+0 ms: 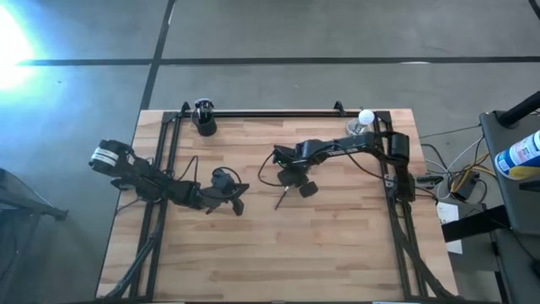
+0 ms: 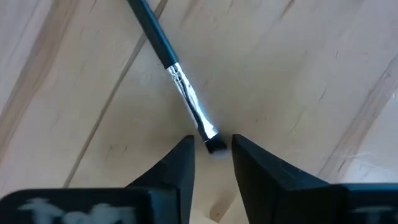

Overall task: Put items in baskets/containers
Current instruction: Put the eyeshadow brush into the pen holder

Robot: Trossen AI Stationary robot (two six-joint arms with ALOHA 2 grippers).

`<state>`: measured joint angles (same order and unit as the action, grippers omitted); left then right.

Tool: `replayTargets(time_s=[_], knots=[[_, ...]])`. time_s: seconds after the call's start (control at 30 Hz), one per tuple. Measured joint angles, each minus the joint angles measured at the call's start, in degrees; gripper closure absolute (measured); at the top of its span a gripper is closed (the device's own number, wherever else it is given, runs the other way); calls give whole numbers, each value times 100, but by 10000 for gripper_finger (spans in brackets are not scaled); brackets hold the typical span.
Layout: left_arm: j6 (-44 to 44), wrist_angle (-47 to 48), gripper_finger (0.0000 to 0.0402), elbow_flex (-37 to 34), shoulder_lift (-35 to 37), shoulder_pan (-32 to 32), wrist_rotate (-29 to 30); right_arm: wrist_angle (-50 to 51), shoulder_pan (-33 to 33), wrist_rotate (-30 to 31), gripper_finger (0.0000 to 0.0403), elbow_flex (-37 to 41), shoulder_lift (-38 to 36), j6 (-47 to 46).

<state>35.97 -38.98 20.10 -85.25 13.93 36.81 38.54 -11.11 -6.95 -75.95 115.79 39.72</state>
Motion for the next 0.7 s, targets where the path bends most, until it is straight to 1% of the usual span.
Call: replayTargets(time_s=[0.2,0.37,0.5,0.57,0.7], knots=[[2,1,401,-5,0,0,-134,144,-11,-118,333,-233,162,36],[65,0,402,-11,0,-4,-152,72,-9,-120,382,-217,133,-4],[163,1,401,-2,0,-4,-287,54,27,-69,393,-148,29,-181],[232,2,397,66,-4,-12,-445,77,79,-10,394,-71,-123,-269],[346,5,367,281,-4,-179,-1228,3,297,455,394,56,-679,-362]])
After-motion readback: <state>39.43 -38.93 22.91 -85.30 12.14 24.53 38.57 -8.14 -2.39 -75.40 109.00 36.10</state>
